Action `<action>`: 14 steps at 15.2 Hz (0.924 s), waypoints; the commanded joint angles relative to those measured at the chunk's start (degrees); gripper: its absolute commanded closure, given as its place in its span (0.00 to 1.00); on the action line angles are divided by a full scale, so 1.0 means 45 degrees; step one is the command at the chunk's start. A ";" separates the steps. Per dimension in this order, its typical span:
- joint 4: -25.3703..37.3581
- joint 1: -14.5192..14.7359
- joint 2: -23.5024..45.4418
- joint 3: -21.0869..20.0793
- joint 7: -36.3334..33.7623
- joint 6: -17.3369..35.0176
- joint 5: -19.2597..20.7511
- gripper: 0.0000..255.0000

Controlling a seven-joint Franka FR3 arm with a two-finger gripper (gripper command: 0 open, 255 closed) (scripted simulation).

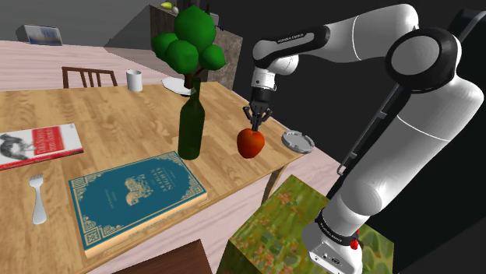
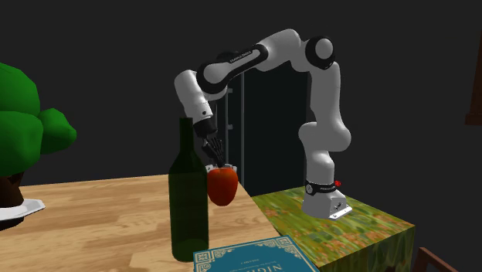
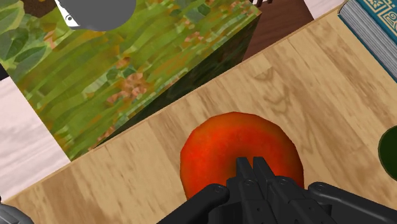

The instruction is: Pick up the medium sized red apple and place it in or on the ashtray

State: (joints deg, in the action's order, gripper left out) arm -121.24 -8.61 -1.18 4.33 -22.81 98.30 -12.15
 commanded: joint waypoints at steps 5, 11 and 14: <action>0.0611 -0.0011 -0.0308 0.0011 -0.0184 -0.0898 0.0050 1.00; 0.1359 -0.0022 -0.0559 0.0023 -0.0377 -0.1877 0.0085 1.00; 0.1770 -0.0027 -0.0648 0.0030 -0.0471 -0.2369 0.0093 1.00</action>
State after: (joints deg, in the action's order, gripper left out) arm -114.08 -8.70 -3.92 4.43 -24.78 88.62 -11.77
